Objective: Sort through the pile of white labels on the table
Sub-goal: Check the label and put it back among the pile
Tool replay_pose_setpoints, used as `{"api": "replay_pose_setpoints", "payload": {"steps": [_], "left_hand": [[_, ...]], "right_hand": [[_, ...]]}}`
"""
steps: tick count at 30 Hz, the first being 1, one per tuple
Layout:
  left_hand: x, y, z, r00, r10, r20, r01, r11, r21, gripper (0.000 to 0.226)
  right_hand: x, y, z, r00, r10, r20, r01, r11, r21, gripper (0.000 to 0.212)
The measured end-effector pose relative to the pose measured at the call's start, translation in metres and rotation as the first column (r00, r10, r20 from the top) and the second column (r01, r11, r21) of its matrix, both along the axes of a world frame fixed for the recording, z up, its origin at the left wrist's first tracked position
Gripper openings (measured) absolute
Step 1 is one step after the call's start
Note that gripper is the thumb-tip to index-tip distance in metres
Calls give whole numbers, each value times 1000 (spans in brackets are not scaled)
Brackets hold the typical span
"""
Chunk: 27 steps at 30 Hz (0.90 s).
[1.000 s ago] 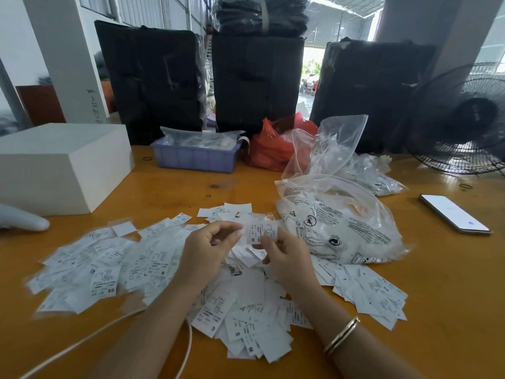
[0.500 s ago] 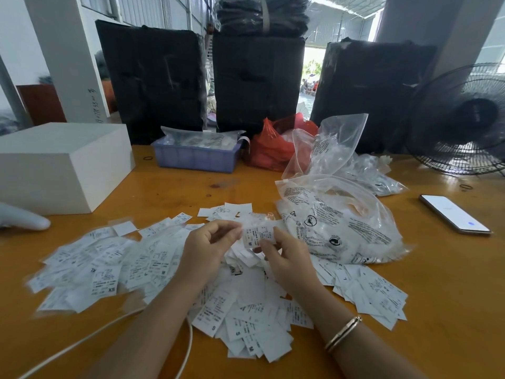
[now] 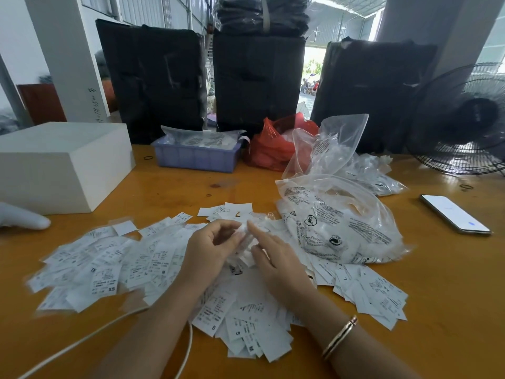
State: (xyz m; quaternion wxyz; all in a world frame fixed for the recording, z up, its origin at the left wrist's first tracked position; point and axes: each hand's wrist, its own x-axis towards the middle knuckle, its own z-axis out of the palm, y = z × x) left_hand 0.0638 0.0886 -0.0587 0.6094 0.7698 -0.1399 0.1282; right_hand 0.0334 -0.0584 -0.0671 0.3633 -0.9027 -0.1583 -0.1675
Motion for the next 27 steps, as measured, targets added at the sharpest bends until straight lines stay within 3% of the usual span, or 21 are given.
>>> {"api": "replay_pose_setpoints", "payload": {"steps": [10,13,17,22,24,27], "left_hand": [[1,2,1,998,68,-16,-68,998,-9,11],[4,7,1,954,291,75,-297,950,91,10],[10,17,1,885,442,145,-465,847,259,22],[15,28,-4,828,535,169,-536,665,519,32],[16,30,-4,803,548,233,-567,582,583,35],[15,28,-4,809,462,363,-586,597,548,29]], "right_hand": [[3,-9,7,991,120,-53,-116,990,84,52],[15,-23,15,995,-84,51,79,993,86,43],[45,-68,43,889,-438,137,389,877,281,32],[76,-129,46,786,-618,-6,618,786,25,35],[82,-139,39,781,-616,-105,595,785,-175,30],[86,-138,30,783,-593,-187,487,773,-406,30]]}}
